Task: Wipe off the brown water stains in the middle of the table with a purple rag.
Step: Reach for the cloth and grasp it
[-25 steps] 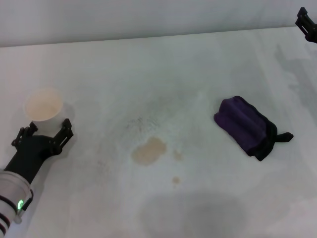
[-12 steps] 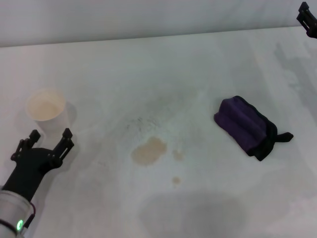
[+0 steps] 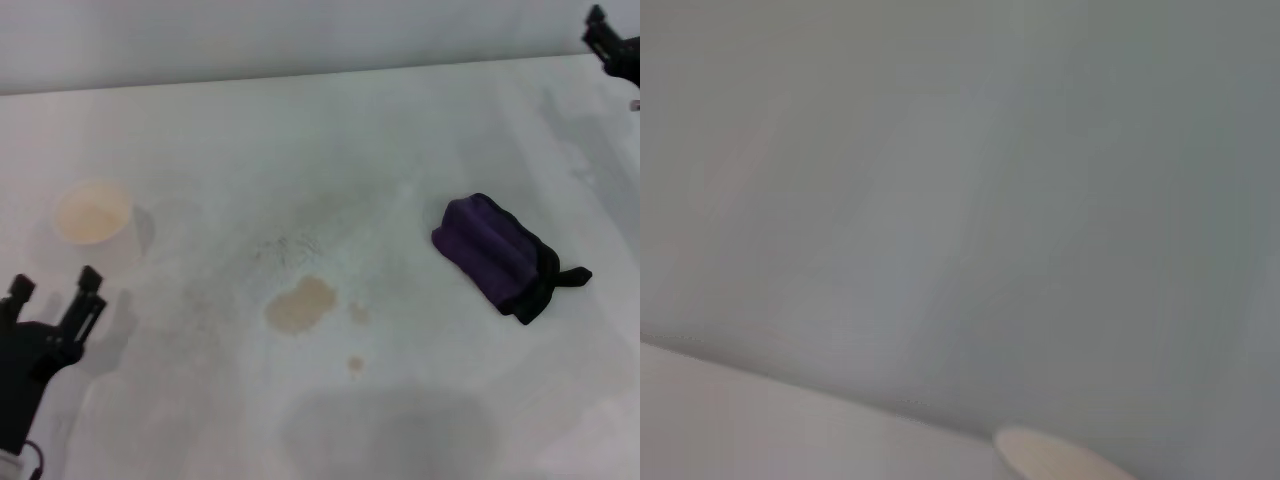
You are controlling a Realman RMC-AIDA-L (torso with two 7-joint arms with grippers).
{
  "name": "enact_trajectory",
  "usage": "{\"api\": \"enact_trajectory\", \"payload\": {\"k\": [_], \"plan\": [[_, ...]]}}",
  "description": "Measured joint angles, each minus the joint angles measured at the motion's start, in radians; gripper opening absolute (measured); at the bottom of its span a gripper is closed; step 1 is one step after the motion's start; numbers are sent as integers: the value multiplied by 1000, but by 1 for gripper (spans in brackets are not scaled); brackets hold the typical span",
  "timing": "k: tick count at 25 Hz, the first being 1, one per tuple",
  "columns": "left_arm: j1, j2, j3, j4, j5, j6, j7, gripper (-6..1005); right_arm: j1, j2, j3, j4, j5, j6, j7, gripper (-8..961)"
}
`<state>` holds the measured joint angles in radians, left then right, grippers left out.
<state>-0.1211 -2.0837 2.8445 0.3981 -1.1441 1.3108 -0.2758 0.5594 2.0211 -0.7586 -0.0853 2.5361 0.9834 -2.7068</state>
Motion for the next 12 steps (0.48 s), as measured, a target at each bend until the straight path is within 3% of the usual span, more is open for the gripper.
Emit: {"api": "enact_trajectory", "payload": {"k": [1, 2, 4, 7, 10, 12], "plan": [[12, 2, -1, -15, -1, 44, -41, 883, -4, -6, -90, -38, -20, -9, 106, 870], [12, 2, -1, -15, -1, 44, -41, 883, -4, -6, -90, -38, -20, -9, 106, 870], [18, 4, -1, -50, -1, 84, -83, 883, -18, -15, -190, -114, -53, -42, 265, 870], [10, 5, -1, -101, 4, 113, -126, 882, -57, -44, -338, -316, -187, -130, 538, 870], [-13, 7, -1, -175, 8, 130, -178, 882, -74, -79, -423, -509, -426, -220, 814, 870], [-24, 7, -1, -202, 8, 132, -201, 883, -69, -100, -443, -632, -676, -241, 1033, 869]]}}
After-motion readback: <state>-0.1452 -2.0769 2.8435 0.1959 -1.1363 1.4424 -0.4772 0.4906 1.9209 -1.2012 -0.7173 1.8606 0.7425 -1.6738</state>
